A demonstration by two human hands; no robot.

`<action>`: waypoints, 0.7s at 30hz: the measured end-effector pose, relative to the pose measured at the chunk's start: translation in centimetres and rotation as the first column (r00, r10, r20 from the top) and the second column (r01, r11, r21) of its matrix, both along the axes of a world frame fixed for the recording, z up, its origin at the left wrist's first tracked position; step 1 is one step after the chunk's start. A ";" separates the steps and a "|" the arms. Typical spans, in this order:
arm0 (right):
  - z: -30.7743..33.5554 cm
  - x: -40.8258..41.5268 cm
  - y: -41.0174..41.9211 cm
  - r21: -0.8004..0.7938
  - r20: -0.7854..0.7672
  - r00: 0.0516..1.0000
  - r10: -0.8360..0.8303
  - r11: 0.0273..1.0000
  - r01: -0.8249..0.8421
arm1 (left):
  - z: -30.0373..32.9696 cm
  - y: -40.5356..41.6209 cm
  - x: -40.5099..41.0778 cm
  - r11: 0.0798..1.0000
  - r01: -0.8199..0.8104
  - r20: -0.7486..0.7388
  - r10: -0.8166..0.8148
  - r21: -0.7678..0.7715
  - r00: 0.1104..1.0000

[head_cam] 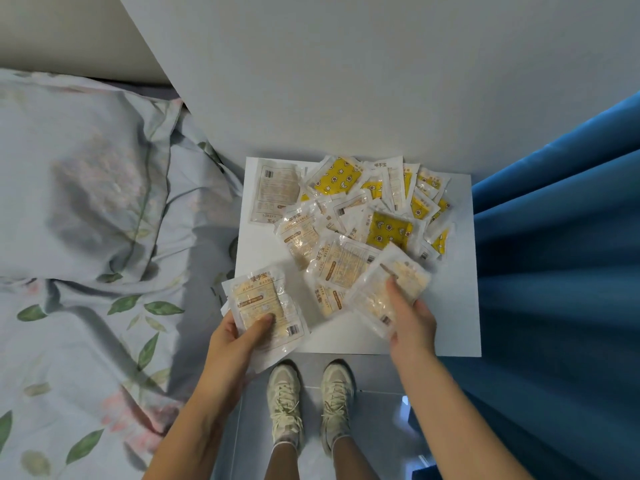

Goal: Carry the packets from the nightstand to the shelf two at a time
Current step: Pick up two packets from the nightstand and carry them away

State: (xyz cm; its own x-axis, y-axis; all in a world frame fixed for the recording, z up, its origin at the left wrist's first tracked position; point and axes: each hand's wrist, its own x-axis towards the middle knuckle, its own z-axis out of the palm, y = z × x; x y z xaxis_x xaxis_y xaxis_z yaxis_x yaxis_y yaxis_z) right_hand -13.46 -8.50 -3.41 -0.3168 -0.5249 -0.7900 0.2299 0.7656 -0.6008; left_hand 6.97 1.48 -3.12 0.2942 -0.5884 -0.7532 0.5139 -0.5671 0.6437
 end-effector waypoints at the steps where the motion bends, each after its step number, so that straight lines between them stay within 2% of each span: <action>1: 0.4 0.1 -0.9 -0.063 -0.013 0.997 0.077 0.995 -0.078 | -0.1 0.1 0.0 1.000 -0.009 -0.006 0.009 0.004 1.000; 2: 0.5 0.4 -1.8 -0.113 -0.091 0.972 0.217 0.967 -0.227 | 0.0 0.2 0.0 1.000 -0.014 -0.013 0.014 0.002 1.000; 3: 0.3 0.9 -2.8 -0.129 -0.272 0.863 0.426 0.872 -0.472 | 0.0 0.2 0.1 1.000 -0.024 -0.026 0.024 0.000 0.999; 4: 0.0 1.4 -3.8 -0.065 -0.502 0.607 0.616 0.673 -0.737 | 0.2 0.2 0.1 0.999 -0.035 -0.041 0.034 -0.005 0.999; 5: -0.5 1.9 -4.6 0.066 -0.660 0.273 0.700 0.416 -0.907 | 0.3 0.2 0.1 0.999 -0.049 -0.054 0.048 -0.007 0.997; 6: -1.0 2.5 -5.2 0.180 -0.720 0.012 0.694 0.204 -0.962 | 0.3 0.2 0.1 0.998 -0.060 -0.060 0.059 -0.009 0.996; 7: -1.3 3.1 -5.7 0.256 -0.729 -0.150 0.668 0.063 -0.965 | 0.3 0.1 0.2 0.997 -0.070 -0.065 0.069 -0.010 0.995; 8: -1.4 3.6 -5.9 0.304 -0.730 -0.250 0.636 -0.025 -0.952 | 0.4 0.1 0.2 0.997 -0.077 -0.069 0.076 -0.012 0.995; 9: -1.7 4.0 -6.0 0.348 -0.734 -0.319 0.600 -0.071 -0.935 | 0.4 0.1 0.2 0.996 -0.084 -0.071 0.082 -0.013 0.994; 11: -2.3 4.4 -5.6 0.400 -0.771 -0.367 0.520 -0.052 -0.915 | 0.5 0.2 0.3 0.997 -0.080 -0.061 0.078 -0.018 0.995; 15: -3.5 4.7 -4.2 0.349 -0.883 -0.314 0.348 0.042 -0.936 | 0.7 0.2 0.3 0.997 -0.079 -0.050 0.078 -0.012 0.996; 18: -4.3 4.4 -3.5 0.259 -0.931 -0.252 0.265 -0.007 -0.966 | 0.7 0.3 0.4 0.997 -0.079 -0.046 0.078 -0.018 0.996; 21: -3.8 4.4 -3.5 0.218 -0.918 -0.218 0.331 -0.037 -0.975 | 0.8 0.4 0.6 0.997 -0.079 -0.057 0.077 -0.025 0.995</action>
State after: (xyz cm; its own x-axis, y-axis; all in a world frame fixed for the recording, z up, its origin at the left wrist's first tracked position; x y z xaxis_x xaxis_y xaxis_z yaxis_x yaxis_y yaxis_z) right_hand -9.10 -12.01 -7.22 0.5511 -0.8302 -0.0844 -0.8194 -0.5192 -0.2431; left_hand 7.53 1.87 -2.29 0.2976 -0.5862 -0.7536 0.5916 -0.5063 0.6274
